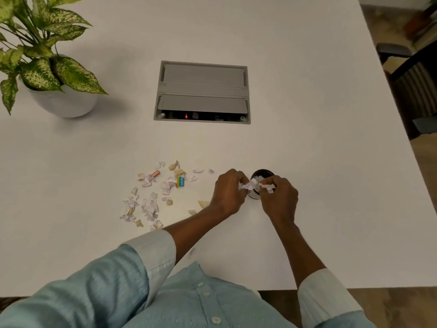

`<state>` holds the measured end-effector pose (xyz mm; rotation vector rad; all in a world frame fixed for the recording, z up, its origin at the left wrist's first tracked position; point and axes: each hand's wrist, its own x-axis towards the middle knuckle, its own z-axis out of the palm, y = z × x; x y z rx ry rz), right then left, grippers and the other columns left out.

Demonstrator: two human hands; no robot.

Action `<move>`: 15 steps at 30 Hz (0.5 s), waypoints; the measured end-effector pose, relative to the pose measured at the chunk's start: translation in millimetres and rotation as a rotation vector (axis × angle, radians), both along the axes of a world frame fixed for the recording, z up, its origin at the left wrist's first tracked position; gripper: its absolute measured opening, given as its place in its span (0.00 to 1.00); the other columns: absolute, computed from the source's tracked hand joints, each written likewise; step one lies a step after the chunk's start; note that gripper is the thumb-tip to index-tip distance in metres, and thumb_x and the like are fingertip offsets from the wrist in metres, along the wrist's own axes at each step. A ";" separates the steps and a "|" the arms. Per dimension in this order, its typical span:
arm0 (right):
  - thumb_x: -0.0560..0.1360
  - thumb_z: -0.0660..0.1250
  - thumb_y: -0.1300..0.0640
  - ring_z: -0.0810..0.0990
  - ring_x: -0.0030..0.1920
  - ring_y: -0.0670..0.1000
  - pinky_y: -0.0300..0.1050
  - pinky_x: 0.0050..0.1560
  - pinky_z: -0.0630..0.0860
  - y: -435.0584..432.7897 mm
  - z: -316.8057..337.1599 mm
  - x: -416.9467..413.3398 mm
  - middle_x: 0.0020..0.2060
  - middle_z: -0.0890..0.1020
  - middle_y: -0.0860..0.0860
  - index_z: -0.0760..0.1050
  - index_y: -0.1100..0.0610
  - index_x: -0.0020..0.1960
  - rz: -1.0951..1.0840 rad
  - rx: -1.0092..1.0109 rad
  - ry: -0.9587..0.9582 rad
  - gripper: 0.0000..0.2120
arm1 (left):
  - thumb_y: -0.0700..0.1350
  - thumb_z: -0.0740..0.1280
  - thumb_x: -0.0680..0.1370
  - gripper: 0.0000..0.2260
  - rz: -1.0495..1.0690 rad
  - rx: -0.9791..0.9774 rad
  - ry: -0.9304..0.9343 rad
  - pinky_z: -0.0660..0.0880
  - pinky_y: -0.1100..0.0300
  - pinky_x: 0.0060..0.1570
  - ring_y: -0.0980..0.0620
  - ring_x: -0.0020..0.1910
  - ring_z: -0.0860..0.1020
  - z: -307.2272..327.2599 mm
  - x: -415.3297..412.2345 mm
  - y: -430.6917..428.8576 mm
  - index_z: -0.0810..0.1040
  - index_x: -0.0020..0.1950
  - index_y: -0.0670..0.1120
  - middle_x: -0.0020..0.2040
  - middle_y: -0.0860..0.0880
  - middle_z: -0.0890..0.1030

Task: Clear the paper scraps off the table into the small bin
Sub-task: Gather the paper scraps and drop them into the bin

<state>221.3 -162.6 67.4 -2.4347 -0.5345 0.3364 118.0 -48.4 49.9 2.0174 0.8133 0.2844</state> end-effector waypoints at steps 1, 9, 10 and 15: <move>0.71 0.76 0.61 0.81 0.44 0.53 0.42 0.44 0.72 -0.3 0.6 3.4 0.45 0.83 0.53 0.83 0.53 0.47 -0.002 -0.012 0.007 0.07 | 0.40 0.78 0.73 0.06 -0.026 0.011 0.020 0.66 0.57 0.38 0.49 0.40 0.76 -0.2 7.5 -1.2 0.82 0.46 0.43 0.44 0.45 0.81; 0.72 0.72 0.65 0.83 0.49 0.52 0.45 0.50 0.78 -1.2 1.2 18.3 0.50 0.84 0.51 0.80 0.55 0.54 -0.030 0.010 0.042 0.13 | 0.38 0.76 0.72 0.13 -0.149 0.031 0.055 0.74 0.54 0.45 0.45 0.48 0.79 -0.5 39.7 -6.2 0.81 0.55 0.42 0.51 0.44 0.82; 0.72 0.72 0.66 0.83 0.49 0.53 0.44 0.50 0.78 -1.4 1.0 18.8 0.51 0.84 0.52 0.80 0.55 0.55 -0.034 0.019 0.052 0.13 | 0.37 0.76 0.72 0.14 -0.164 0.023 0.049 0.76 0.53 0.46 0.45 0.49 0.80 -1.2 40.2 -6.0 0.81 0.57 0.41 0.52 0.43 0.83; 0.73 0.68 0.68 0.83 0.50 0.52 0.41 0.49 0.75 1.5 4.0 12.5 0.51 0.84 0.53 0.80 0.57 0.55 -0.018 0.056 0.068 0.13 | 0.35 0.75 0.73 0.19 -0.169 0.008 -0.007 0.80 0.53 0.55 0.46 0.57 0.81 -2.7 32.8 -0.4 0.81 0.63 0.42 0.59 0.45 0.84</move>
